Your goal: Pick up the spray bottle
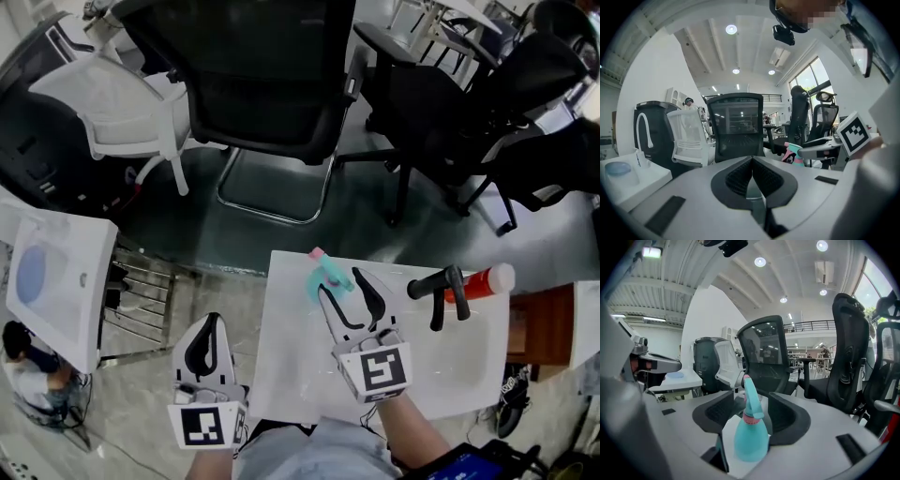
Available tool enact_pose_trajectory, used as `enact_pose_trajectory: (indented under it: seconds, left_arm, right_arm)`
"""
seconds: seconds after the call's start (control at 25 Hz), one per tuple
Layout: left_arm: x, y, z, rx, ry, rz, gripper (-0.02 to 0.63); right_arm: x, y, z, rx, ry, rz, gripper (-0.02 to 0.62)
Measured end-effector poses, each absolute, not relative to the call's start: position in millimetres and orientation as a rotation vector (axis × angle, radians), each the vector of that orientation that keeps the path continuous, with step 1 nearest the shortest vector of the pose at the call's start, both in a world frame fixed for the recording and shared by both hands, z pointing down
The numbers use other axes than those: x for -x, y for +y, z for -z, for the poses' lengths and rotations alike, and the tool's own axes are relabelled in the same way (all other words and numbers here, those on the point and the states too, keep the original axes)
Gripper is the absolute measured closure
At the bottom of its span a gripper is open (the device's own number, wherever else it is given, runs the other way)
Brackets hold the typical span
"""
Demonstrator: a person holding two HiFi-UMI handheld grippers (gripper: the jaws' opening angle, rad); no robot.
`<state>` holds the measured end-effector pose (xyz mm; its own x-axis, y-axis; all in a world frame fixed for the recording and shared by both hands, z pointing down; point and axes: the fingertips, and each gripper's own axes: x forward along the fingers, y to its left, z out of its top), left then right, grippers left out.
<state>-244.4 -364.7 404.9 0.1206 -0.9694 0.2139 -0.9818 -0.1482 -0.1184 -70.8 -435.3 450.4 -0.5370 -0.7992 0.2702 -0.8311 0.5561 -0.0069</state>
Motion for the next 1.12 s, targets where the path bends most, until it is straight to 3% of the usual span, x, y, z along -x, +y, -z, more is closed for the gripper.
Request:
enact_pose_trajectory:
  seconds: [1.12]
  left_arm:
    - [252,-405,-440,-2.229,-2.006,-0.446,0.589]
  right_arm:
    - [89,-474,-493,-1.29,-2.566,-0.206,0.405]
